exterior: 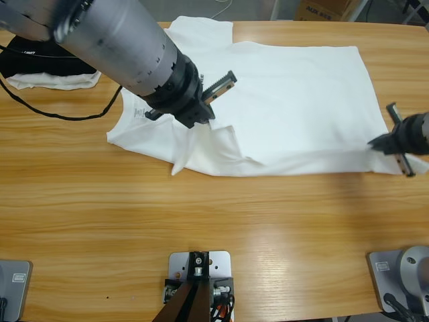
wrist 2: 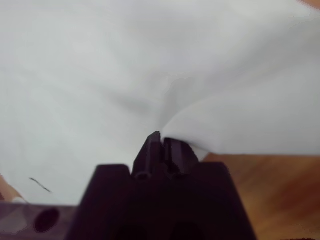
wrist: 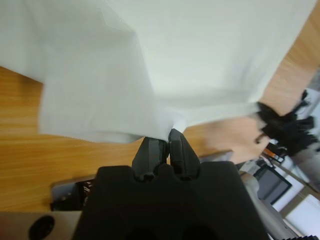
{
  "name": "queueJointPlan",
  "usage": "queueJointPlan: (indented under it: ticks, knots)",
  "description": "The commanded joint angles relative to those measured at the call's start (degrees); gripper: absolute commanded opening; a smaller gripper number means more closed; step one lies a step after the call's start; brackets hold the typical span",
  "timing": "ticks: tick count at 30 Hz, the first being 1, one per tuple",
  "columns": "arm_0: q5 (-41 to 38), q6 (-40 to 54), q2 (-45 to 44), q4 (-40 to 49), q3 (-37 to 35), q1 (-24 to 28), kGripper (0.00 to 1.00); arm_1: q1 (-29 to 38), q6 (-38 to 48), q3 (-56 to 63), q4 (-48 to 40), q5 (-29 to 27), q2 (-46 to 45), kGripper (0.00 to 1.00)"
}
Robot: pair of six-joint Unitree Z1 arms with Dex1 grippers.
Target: Fold clothes
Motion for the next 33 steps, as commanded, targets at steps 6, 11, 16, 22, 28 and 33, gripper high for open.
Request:
queueJointPlan:
  ticks: [6,11,16,22,28,33]
  knots:
    - [-0.63,6.06,5.25,2.67,-4.05,7.48,0.000,-3.32,-8.70,-9.65,-0.90,0.30,13.34,0.000]
    - [-0.72,8.19,7.69,4.43,-7.64,8.26,0.000,-3.32,-9.88,-10.30,-0.90,0.60,15.57,0.000]
    - [-1.16,9.97,10.10,6.12,-10.63,8.38,0.000,-3.42,-11.30,-11.52,-0.90,0.51,17.28,0.000]
    - [-1.14,10.44,12.19,6.77,-13.41,9.45,0.000,-4.60,-12.62,-12.29,-4.84,3.46,19.63,0.461]
    - [-1.07,11.51,14.30,6.82,-15.85,9.93,0.000,-6.23,-14.12,-12.29,-6.09,3.25,20.74,0.728]
    - [-0.98,12.18,14.91,6.99,-16.69,10.14,0.000,-6.36,-16.01,-12.29,-6.11,2.64,19.28,0.761]
